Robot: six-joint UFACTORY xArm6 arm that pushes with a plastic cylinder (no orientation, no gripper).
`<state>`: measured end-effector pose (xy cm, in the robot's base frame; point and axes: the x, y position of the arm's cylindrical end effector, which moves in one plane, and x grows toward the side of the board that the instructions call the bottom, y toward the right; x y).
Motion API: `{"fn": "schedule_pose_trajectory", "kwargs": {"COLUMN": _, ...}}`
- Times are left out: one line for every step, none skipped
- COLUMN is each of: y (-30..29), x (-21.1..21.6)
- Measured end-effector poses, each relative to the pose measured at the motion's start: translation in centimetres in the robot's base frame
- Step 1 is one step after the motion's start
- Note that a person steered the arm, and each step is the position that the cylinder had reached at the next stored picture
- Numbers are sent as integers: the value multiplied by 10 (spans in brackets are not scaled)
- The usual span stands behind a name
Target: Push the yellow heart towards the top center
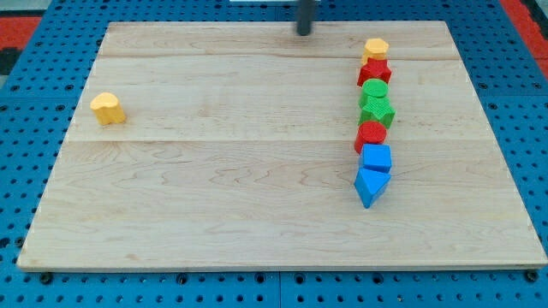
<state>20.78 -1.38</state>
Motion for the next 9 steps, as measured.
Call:
{"fn": "schedule_pose_trajectory", "kwargs": {"y": -152, "x": 9}}
{"fn": "schedule_pose_trajectory", "kwargs": {"y": -267, "x": 66}}
{"fn": "schedule_pose_trajectory", "kwargs": {"y": -291, "x": 92}}
{"fn": "schedule_pose_trajectory", "kwargs": {"y": -266, "x": 145}}
{"fn": "schedule_pose_trajectory", "kwargs": {"y": -266, "x": 183}}
{"fn": "schedule_pose_trajectory", "kwargs": {"y": -245, "x": 207}}
{"fn": "schedule_pose_trajectory", "kwargs": {"y": -167, "x": 164}}
{"fn": "schedule_pose_trajectory", "kwargs": {"y": -122, "x": 115}}
{"fn": "schedule_pose_trajectory", "kwargs": {"y": -111, "x": 103}}
